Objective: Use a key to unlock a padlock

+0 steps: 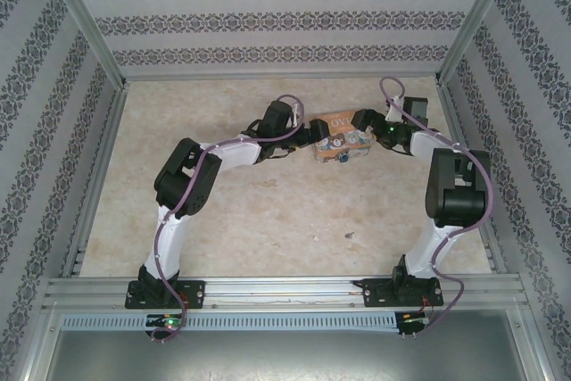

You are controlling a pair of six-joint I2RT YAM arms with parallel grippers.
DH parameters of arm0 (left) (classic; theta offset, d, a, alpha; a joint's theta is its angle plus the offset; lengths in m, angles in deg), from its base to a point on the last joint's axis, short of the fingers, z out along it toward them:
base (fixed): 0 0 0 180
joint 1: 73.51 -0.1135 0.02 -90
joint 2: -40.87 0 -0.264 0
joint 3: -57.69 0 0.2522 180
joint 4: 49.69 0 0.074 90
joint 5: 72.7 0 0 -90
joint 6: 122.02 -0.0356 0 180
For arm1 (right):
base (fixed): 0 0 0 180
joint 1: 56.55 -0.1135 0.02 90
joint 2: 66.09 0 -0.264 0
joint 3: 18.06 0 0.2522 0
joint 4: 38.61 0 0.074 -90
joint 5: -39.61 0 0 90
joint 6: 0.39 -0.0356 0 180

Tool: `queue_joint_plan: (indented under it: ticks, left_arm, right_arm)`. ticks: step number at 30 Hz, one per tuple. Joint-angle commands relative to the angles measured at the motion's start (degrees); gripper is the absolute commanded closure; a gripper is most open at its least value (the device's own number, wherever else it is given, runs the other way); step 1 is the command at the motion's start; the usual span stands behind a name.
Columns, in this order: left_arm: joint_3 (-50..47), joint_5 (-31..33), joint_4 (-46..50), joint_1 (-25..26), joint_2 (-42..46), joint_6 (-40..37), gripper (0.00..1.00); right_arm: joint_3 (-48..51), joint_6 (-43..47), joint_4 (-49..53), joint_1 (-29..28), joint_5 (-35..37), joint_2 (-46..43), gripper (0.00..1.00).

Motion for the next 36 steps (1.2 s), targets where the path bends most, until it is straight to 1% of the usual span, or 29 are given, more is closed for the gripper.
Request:
queue_joint_plan:
  ticks: [1, 7, 15, 20, 26, 36]
  left_arm:
    - [1.5, -1.68, 0.31, 0.47, 0.0, 0.74, 0.0]
    - [-1.37, -2.01, -1.0, 0.48, 2.74, 0.73, 0.0]
    - [-9.07, -0.05, -1.34, 0.04, 9.32, -0.24, 0.0]
    - [-14.75, 1.34, -1.27, -0.63, 14.06, -0.89, 0.0]
    - [-20.9, 4.39, 0.69, -1.54, 19.9, -2.06, 0.0]
    - [-29.09, 7.21, 2.42, -2.35, 26.44, -0.94, 0.0]
  right_arm:
    - [0.05, 1.21, -0.43, -0.85, -3.29, -0.76, 0.02]
    - [4.63, 1.35, -0.26, -2.45, -7.03, -4.66, 0.02]
    - [13.35, 0.44, -1.21, -6.0, -8.14, -12.51, 0.02]
    - [18.32, -1.46, -2.62, -10.1, -7.05, -17.43, 0.03]
    - [22.1, -3.75, -4.2, -15.76, -4.17, -21.21, 0.04]
    - [23.15, -5.6, -6.35, -23.53, -0.48, -20.63, 0.05]
